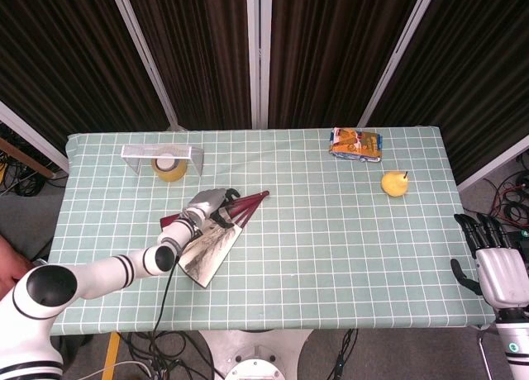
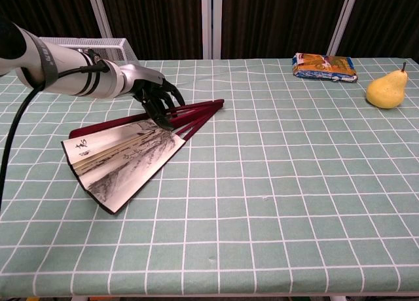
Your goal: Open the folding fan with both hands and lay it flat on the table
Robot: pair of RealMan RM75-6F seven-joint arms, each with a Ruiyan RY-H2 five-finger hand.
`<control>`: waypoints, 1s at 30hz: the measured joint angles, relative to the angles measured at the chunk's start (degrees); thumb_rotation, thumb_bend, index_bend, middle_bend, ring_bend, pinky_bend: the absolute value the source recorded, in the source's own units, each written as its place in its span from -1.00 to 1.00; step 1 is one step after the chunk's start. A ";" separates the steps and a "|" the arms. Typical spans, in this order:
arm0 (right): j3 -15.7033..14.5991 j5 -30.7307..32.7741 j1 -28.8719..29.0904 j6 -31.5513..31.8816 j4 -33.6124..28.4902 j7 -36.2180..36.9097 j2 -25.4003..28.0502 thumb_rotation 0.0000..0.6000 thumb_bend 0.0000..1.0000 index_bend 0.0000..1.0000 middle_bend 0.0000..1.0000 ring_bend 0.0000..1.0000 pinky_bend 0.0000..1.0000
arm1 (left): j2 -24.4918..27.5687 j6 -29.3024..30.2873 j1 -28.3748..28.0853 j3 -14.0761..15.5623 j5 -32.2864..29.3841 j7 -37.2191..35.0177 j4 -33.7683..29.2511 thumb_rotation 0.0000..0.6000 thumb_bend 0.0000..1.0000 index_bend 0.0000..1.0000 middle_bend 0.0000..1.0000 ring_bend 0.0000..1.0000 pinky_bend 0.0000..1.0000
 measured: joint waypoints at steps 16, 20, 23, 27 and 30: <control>0.19 0.99 -0.12 -0.48 0.55 0.60 -0.21 1.00 -0.37 -0.87 -0.80 -1.00 -1.00 | -1.12 -1.36 -4.06 4.49 -2.71 -1.91 3.02 1.00 -0.25 -0.25 -0.14 -0.24 -0.15; 0.32 1.20 -0.04 -0.67 0.74 0.68 -0.30 1.00 -0.37 -0.87 -0.80 -1.00 -1.00 | -1.52 -0.58 -4.49 5.90 -2.51 -1.77 3.46 1.00 -0.23 -0.17 -0.06 -0.17 -0.07; 0.40 1.27 -0.04 -0.63 0.72 0.80 -0.32 1.00 -0.37 -0.87 -0.80 -1.00 -1.00 | -1.61 -0.35 -4.66 6.66 -2.42 -1.70 3.54 1.00 -0.23 -0.15 -0.05 -0.17 -0.03; 0.52 1.30 -0.07 -0.47 0.69 0.93 -0.33 1.00 -0.37 -0.87 -0.80 -1.00 -1.00 | -1.71 0.61 -4.73 7.21 -2.10 -1.49 3.40 1.00 -0.23 -0.03 0.07 -0.03 0.10; 0.55 1.17 -0.08 -0.34 0.61 1.05 -0.27 1.00 -0.37 -0.87 -0.80 -1.00 -1.00 | -1.93 1.85 -4.73 7.73 -1.49 -0.91 2.86 1.00 -0.23 0.08 0.18 0.07 0.20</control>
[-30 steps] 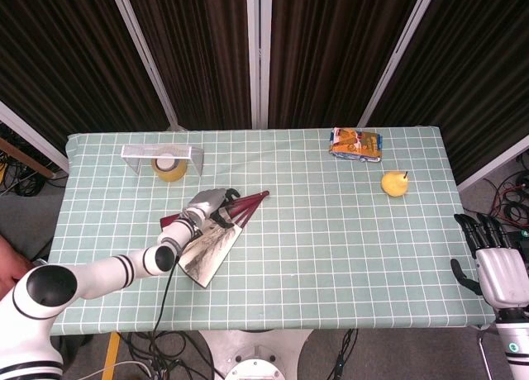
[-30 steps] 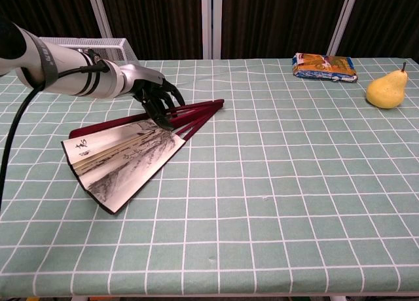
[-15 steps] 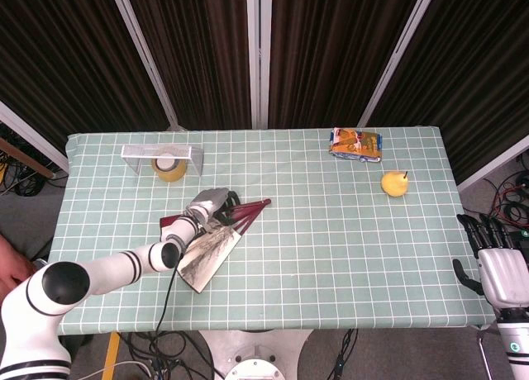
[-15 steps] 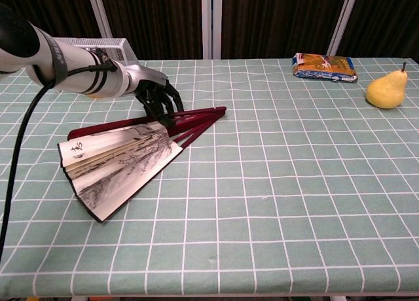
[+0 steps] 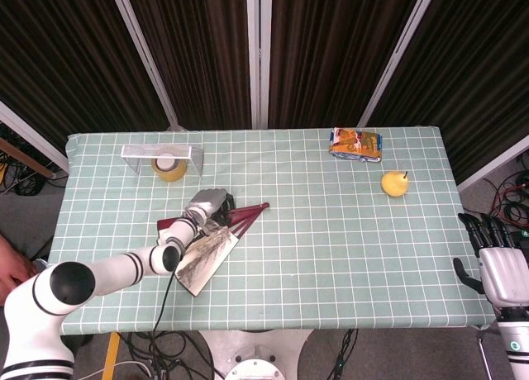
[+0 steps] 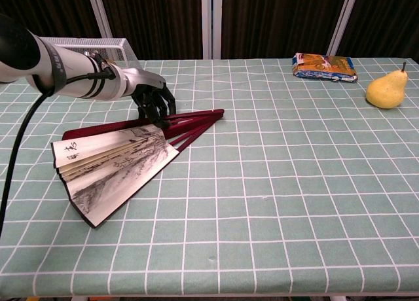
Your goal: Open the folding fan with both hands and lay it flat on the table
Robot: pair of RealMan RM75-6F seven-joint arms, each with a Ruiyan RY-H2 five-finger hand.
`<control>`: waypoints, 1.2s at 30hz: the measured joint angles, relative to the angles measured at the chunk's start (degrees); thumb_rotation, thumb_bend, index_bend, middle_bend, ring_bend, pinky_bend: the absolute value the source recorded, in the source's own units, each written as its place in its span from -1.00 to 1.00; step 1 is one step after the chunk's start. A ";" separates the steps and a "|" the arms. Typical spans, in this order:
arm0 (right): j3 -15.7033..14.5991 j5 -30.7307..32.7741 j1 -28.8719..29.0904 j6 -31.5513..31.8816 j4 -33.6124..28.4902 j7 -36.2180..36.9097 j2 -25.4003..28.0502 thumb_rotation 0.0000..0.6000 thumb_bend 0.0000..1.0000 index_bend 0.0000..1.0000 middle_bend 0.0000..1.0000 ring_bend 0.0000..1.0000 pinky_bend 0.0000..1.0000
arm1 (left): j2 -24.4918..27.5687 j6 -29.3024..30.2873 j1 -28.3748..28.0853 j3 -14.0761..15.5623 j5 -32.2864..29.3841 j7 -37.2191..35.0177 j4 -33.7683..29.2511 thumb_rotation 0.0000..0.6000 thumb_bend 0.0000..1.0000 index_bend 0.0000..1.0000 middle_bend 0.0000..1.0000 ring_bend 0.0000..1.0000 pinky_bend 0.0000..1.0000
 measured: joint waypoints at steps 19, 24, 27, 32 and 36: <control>0.48 -2.72 2.00 -1.43 -1.69 10.29 2.66 1.00 -0.35 -0.87 -0.77 -1.00 -1.00 | 11.35 11.80 5.06 -4.06 9.60 -1.93 -17.98 1.00 -0.23 0.25 0.37 0.28 0.52; -0.04 -4.33 4.86 -6.15 -2.40 21.19 3.77 1.00 -0.35 -0.87 -0.77 -1.00 -1.00 | 17.78 18.39 10.27 -6.99 20.05 -6.04 -27.43 1.00 -0.23 0.25 0.37 0.28 0.51; -0.47 -5.89 7.48 -9.78 -2.82 29.51 4.29 1.00 -0.36 -0.87 -0.76 -1.00 -1.00 | 20.68 22.39 13.65 -9.15 26.47 -10.00 -31.83 1.00 -0.23 0.25 0.37 0.28 0.50; -0.86 -8.67 13.48 -16.04 -3.51 44.83 4.11 1.00 -0.55 -0.87 -0.73 -1.00 -1.00 | 23.84 28.29 18.68 -13.11 35.74 -18.13 -36.80 1.00 -0.23 0.25 0.37 0.28 0.50; -0.65 -9.72 19.44 -21.63 -3.68 56.15 2.64 1.00 -0.67 -0.87 -0.73 -1.00 -1.00 | 24.95 32.50 21.45 -15.28 41.75 -22.24 -39.12 1.00 -0.22 0.25 0.37 0.28 0.50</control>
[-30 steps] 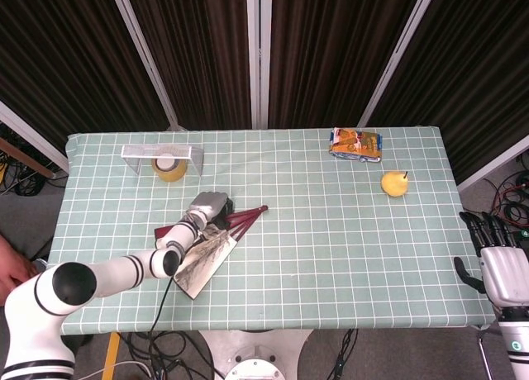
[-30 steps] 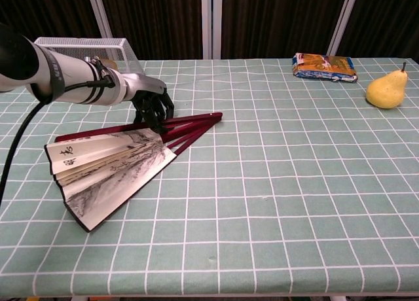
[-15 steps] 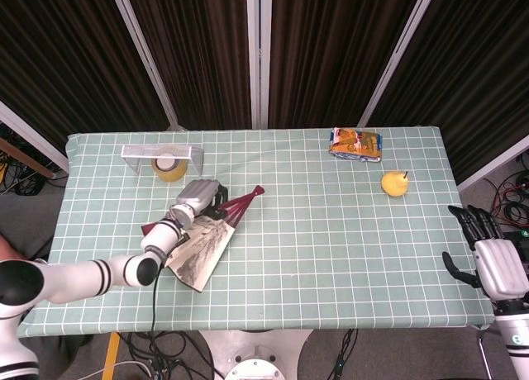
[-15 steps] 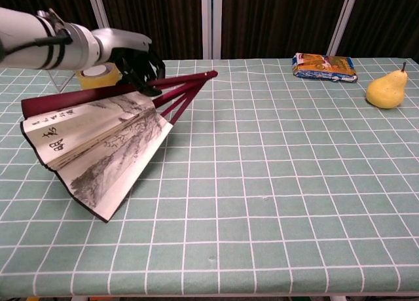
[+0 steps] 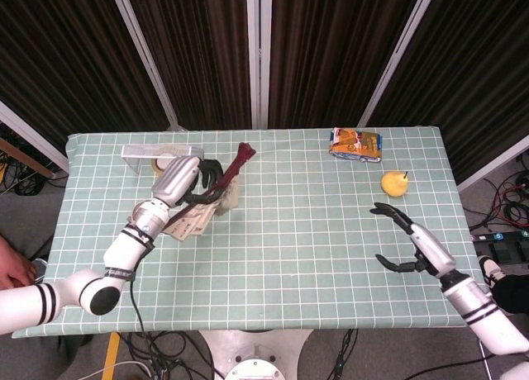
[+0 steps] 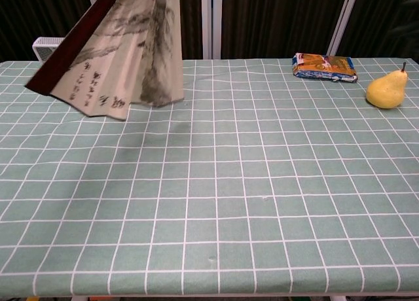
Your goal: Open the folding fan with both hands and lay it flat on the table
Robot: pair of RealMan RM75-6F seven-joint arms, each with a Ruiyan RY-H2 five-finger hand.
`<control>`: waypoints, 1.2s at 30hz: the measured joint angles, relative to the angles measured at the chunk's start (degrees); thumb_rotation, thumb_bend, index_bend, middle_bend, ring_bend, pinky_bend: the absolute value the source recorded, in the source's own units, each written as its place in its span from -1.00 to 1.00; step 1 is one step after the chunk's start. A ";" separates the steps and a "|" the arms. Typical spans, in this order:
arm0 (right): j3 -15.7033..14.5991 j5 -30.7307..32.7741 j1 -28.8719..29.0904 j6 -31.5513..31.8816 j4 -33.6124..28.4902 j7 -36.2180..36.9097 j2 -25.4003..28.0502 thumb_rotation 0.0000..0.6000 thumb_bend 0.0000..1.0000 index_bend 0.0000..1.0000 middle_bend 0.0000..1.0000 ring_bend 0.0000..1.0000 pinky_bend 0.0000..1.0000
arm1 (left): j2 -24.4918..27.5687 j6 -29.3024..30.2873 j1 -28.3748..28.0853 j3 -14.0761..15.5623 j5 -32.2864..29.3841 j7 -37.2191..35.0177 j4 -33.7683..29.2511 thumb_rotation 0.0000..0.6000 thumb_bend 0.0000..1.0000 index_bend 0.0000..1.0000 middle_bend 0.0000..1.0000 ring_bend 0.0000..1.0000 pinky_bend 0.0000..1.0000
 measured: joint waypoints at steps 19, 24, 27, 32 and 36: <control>8.91 18.67 15.99 -14.50 2.09 -13.45 -15.40 1.00 -0.68 -0.91 -0.80 -1.00 -1.00 | -0.58 4.76 3.53 -1.32 15.31 -4.34 -2.72 1.00 -0.23 0.24 0.37 0.28 0.49; 11.40 25.05 19.51 -16.47 1.55 -20.97 -19.87 1.00 -0.68 -0.91 -0.80 -1.00 -1.00 | -1.29 5.04 3.30 -1.32 16.76 -2.83 -3.41 1.00 -0.23 0.24 0.37 0.28 0.49; 12.78 28.45 21.42 -16.89 1.63 -25.17 -22.24 1.00 -0.68 -0.91 -0.80 -1.00 -1.00 | -1.53 5.16 3.17 -1.51 17.33 -2.46 -3.62 1.00 -0.23 0.24 0.37 0.28 0.49; 14.75 33.23 24.36 -17.12 1.89 -31.42 -25.39 1.00 -0.58 -0.91 -0.73 -1.00 -1.00 | -1.52 5.14 3.16 -1.62 18.01 -2.47 -3.81 1.00 -0.23 0.24 0.37 0.28 0.48; 15.68 35.94 26.00 -17.33 1.95 -34.86 -27.01 1.00 -0.46 -0.75 -0.56 -1.00 -1.00 | -1.55 4.94 3.34 -1.72 17.14 -2.93 -3.85 1.00 -0.23 0.24 0.37 0.28 0.48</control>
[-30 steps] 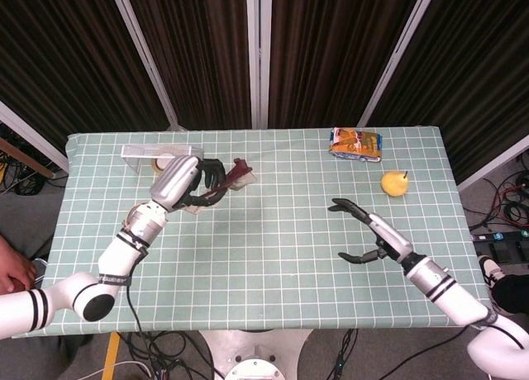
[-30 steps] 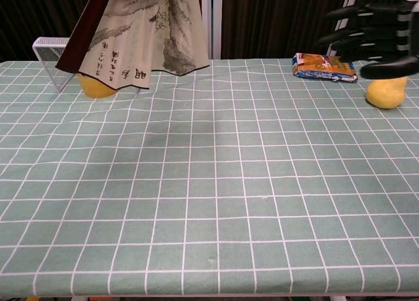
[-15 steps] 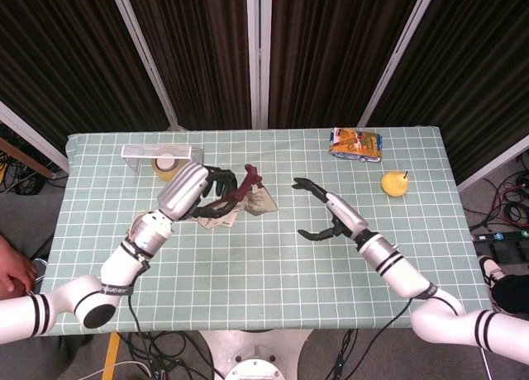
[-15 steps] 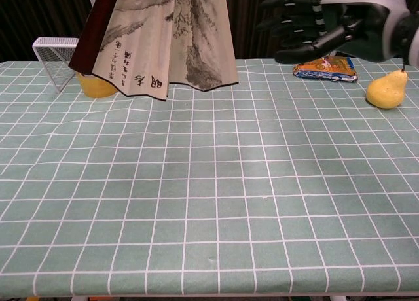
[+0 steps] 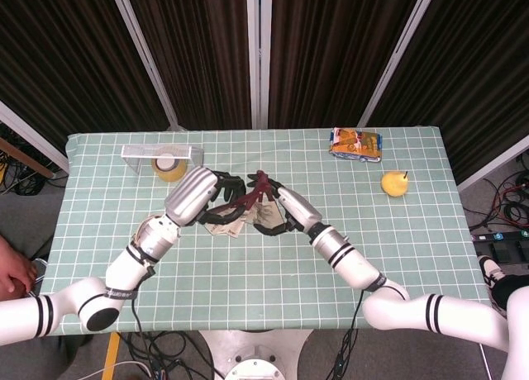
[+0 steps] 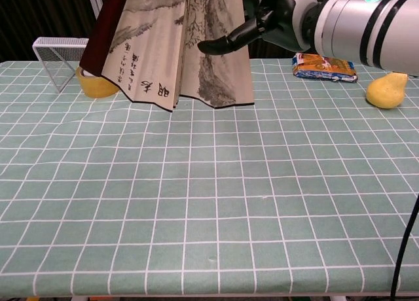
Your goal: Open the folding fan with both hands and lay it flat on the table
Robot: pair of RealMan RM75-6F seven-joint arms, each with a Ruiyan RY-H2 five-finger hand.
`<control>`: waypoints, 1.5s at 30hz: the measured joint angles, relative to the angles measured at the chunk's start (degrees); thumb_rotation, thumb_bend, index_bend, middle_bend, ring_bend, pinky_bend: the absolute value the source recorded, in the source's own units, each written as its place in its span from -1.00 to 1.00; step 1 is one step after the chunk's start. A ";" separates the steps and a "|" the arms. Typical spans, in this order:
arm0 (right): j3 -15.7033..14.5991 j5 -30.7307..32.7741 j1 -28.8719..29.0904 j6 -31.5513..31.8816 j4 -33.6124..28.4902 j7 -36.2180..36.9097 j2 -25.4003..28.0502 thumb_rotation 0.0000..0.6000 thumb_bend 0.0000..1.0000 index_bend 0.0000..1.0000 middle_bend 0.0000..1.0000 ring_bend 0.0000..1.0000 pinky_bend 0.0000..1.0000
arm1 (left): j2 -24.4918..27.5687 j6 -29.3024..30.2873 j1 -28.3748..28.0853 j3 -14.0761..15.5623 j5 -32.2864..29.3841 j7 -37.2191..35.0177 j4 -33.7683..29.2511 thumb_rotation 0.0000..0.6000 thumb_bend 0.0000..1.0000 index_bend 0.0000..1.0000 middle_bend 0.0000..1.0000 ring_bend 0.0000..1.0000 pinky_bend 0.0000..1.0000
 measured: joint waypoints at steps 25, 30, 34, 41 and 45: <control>1.10 3.56 2.27 2.53 1.25 -11.94 -0.99 1.00 0.34 0.53 0.23 -0.09 -0.22 | 1.54 -0.78 1.52 1.30 2.20 -1.64 2.63 1.00 -0.22 0.24 0.37 0.28 0.48; -0.45 0.75 1.71 6.60 -0.28 -19.47 1.28 1.00 0.34 0.54 0.22 -0.10 -0.22 | 2.11 -1.64 1.65 2.21 0.74 5.26 3.59 1.00 -0.22 0.24 0.37 0.28 0.48; -1.70 -1.50 1.02 9.63 -1.77 -25.23 3.37 1.00 0.34 0.55 0.21 -0.10 -0.22 | 2.10 -1.93 1.69 2.69 -0.86 10.82 3.97 1.00 -0.22 0.24 0.37 0.28 0.48; -2.44 -3.72 -0.87 12.98 -4.55 -28.53 6.79 1.00 0.34 0.55 0.20 -0.10 -0.22 | 1.72 -2.71 1.39 3.20 -4.62 19.63 4.11 1.00 -0.22 0.24 0.37 0.28 0.48; -2.72 -5.20 -1.57 13.90 -5.28 -29.87 8.24 1.00 0.34 0.55 0.19 -0.10 -0.22 | 1.83 -3.09 1.14 3.52 -6.21 24.03 4.33 1.00 -0.22 0.24 0.37 0.28 0.49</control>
